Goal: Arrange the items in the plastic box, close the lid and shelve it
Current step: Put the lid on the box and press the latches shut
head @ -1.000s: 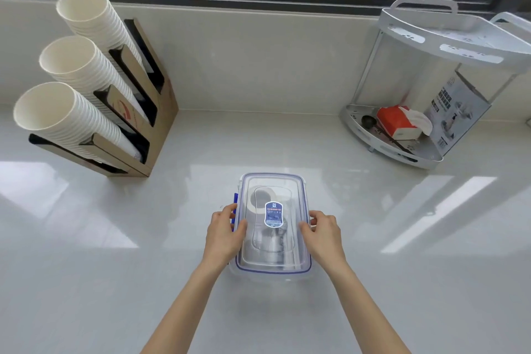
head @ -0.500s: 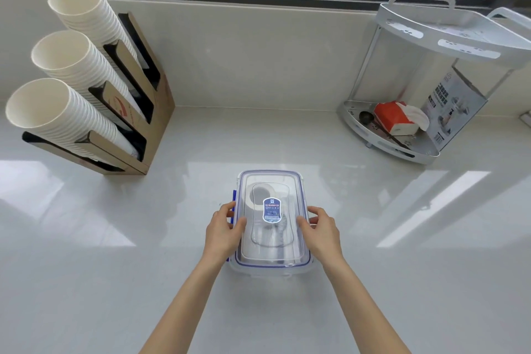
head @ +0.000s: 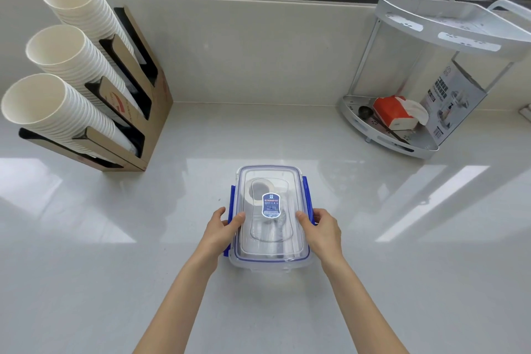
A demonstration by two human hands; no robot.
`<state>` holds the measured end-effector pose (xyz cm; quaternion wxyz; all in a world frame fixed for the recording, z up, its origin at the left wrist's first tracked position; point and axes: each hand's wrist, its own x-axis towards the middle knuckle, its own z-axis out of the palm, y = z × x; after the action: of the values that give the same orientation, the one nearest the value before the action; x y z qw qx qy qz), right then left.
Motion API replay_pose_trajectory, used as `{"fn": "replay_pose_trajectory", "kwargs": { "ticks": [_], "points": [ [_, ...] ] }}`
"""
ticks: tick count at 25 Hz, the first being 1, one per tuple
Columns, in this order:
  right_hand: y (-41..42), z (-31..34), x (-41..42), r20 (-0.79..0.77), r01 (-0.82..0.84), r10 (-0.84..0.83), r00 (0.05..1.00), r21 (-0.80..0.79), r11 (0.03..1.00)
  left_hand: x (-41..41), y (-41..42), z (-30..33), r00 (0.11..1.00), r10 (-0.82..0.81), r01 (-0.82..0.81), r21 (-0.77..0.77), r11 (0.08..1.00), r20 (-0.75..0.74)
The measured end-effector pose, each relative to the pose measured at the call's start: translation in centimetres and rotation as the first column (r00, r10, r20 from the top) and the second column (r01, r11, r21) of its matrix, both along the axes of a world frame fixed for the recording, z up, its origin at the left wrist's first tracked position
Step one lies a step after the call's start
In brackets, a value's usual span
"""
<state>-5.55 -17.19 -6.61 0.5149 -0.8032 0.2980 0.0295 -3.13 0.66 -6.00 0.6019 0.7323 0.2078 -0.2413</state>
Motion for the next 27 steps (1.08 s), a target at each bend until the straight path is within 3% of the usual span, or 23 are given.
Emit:
{"fn": "replay_pose_trajectory", "kwargs": {
  "ticks": [9, 13, 18, 27],
  "points": [
    [1.0, 0.3, 0.0, -0.057, -0.122, 0.110, 0.992, -0.279, 0.953, 0.0, -0.3, 0.0, 0.996, 0.031, -0.037, 0.076, 0.996, 0.086],
    [0.7, 0.4, 0.2, -0.074, -0.134, 0.119, 0.990, -0.250, 0.959, 0.2, -0.4, -0.2, 0.995, 0.024, -0.041, 0.172, 0.984, 0.097],
    [0.5, 0.4, 0.2, -0.083, -0.154, 0.138, 0.987, -0.239, 0.959, -0.2, -0.7, 0.0, 0.981, 0.021, -0.052, 0.159, 0.986, 0.192],
    [0.7, 0.4, 0.0, -0.063, -0.137, 0.126, 0.990, -0.223, 0.965, -0.8, -1.9, -0.8, 0.929, -0.063, -0.082, 0.369, 0.926, 0.365]
  ]
}}
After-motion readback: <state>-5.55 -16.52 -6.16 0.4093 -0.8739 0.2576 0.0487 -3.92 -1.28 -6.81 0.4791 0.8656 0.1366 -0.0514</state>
